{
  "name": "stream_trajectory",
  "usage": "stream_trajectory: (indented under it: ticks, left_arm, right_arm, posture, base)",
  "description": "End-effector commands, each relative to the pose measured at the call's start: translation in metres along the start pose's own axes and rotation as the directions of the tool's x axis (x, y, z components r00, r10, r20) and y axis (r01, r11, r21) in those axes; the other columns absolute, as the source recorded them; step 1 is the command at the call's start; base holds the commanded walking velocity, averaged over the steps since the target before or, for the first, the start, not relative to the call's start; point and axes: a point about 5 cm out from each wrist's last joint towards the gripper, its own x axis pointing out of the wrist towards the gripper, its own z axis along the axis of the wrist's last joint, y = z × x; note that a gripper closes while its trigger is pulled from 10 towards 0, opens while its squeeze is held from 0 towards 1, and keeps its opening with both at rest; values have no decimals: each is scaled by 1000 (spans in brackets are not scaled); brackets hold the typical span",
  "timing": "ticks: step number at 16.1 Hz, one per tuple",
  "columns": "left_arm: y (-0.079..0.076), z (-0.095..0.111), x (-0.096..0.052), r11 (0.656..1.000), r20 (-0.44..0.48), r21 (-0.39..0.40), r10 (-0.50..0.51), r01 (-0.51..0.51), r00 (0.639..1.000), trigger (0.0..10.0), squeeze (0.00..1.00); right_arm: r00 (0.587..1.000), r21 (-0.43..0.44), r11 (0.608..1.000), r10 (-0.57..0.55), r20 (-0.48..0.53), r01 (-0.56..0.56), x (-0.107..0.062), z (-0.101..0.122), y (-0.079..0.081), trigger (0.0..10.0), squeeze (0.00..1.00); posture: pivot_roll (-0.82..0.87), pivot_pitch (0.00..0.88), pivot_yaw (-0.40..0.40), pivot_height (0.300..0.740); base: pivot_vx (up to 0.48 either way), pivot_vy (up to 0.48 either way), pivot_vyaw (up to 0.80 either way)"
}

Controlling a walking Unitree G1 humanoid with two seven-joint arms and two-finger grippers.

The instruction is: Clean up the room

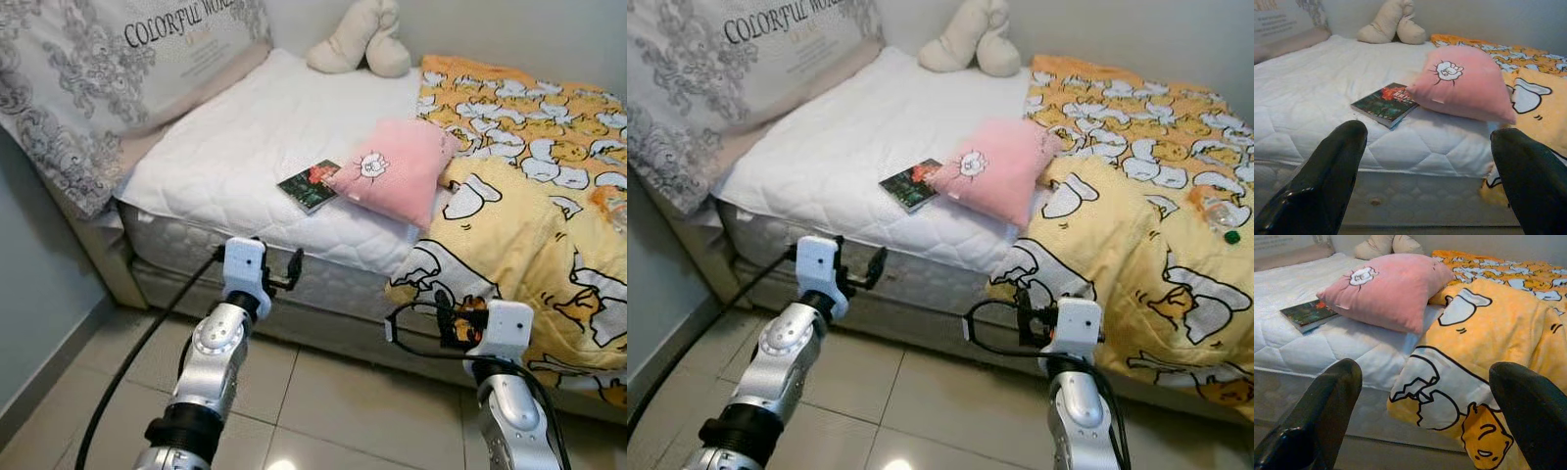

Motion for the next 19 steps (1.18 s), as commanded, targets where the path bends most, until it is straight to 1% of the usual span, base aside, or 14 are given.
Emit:
stream_trajectory:
  ticks: [1, 8, 13, 15, 18, 19]
  left_arm:
    - [-4, 3, 3, 1000, 9, 9, -21, 21, 1000, 10000, 0]
    - [-8, 5, 7, 999, 13, 21, -49, 49, 999, 10000, 0]
    - [-9, 7, 10, 999, 24, 20, -43, 42, 999, 10000, 0]
    - [-10, 9, 11, 999, 29, 21, -43, 43, 999, 10000, 0]
    - [-5, 7, 12, 1000, 16, -28, 6, -5, 1000, 10000, 0]
    - [0, 4, 12, 996, -4, -66, 56, -56, 998, 10000, 0]
  right_arm:
    - [1000, 2, 1000, -10, 11, 10, 3, 2, -1, 10000, 0]
    - [1000, -4, 1000, -16, 12, 16, 6, 3, -1, 10000, 0]
    - [1000, -14, 1000, -22, 17, 22, 9, 5, -1, 10000, 0]
    - [999, -22, 999, -31, 22, 31, 11, 6, -3, 10000, 0]
    - [999, -30, 999, -30, 23, 31, 9, 6, -4, 10000, 0]
    - [1000, -33, 999, -13, 13, 13, 10, 5, -3, 10000, 0]
  posture:
    - [148, 0, 9, 740]
    - [147, 0, 13, 740]
    - [145, 0, 15, 740]
    - [143, 0, 14, 740]
    - [139, 0, 13, 740]
    - [138, 0, 14, 740]
  base:
    - [480, 0, 0]
    - [480, 0, 0]
    - [480, 0, -745]
    - [480, 0, 0]
    - [480, 0, 0]
    - [472, 0, 0]
